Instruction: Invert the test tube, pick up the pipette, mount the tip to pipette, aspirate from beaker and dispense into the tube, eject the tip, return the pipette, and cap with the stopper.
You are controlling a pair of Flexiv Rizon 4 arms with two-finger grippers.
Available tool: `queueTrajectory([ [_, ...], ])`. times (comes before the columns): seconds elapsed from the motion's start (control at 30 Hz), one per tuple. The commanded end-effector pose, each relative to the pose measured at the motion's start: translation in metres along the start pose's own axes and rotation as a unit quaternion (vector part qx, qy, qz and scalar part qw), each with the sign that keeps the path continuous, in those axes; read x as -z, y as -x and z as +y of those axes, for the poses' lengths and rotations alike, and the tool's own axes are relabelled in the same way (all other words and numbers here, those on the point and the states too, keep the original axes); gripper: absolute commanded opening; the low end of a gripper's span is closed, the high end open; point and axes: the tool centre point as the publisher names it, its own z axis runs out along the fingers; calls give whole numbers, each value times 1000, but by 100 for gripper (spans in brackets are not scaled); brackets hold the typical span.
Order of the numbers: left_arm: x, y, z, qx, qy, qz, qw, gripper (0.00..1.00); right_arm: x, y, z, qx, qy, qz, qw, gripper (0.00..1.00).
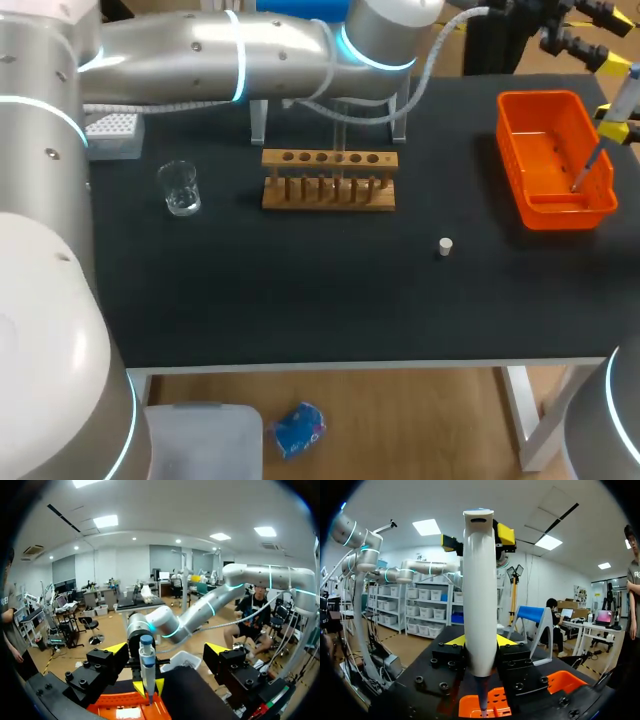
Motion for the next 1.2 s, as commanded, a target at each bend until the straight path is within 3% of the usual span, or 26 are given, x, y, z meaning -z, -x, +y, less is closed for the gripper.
queueTrajectory([
  [0.03, -12, 7, 3, 4, -8, -17, 1000, 0, 2, 1, 0, 0, 0, 3, 1000, 0],
  [0.33, 1, -7, 2, -7, -2, -49, 999, 0, 2, 1, 0, 0, 0, 3, 1000, 0],
  [1.2, -4, -4, 1, -7, -2, -50, 999, 0, 2, 1, 0, 0, 0, 3, 1000, 0],
])
